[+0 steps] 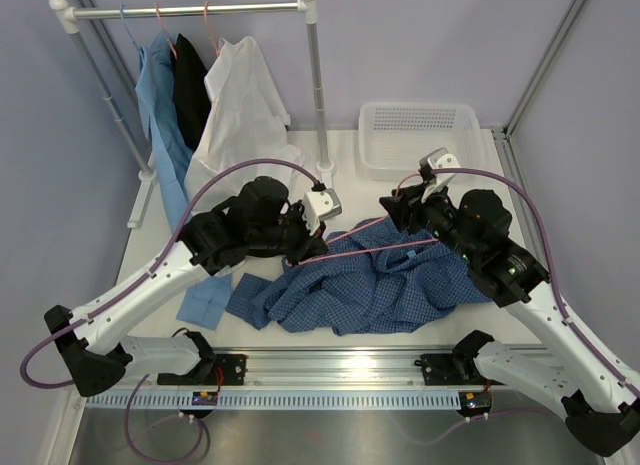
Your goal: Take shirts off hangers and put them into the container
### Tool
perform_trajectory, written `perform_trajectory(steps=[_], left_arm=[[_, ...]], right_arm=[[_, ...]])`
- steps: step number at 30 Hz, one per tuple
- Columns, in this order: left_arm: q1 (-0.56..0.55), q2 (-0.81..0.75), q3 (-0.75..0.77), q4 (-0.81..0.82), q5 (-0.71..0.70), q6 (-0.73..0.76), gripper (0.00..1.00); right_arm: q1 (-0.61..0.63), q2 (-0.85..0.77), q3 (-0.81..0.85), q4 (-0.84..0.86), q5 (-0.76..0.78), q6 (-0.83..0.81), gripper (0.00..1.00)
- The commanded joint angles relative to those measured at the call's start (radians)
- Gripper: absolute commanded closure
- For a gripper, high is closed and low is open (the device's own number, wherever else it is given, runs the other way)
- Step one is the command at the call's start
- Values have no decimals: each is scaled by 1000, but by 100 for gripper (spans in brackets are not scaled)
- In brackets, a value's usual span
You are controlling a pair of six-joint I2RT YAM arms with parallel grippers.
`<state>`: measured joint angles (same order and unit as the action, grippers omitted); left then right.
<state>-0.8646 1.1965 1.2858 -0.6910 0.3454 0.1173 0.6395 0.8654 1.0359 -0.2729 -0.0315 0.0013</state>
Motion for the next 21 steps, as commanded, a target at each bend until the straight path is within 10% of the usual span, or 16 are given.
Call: perform_trajectory(steps=[1,8,21], left_arm=[[4,-46,-9,1,-23,-15,100],[6,-95,-32,2,-94,-25,100],[41,-285,-175,1,-465,-215,100]], right_arm=[[-3,-39,-7,67,-4,-7,53],[-4,-92,-17,2,-42,46,1],[-4,-279,-6,-160,-122,97,1]])
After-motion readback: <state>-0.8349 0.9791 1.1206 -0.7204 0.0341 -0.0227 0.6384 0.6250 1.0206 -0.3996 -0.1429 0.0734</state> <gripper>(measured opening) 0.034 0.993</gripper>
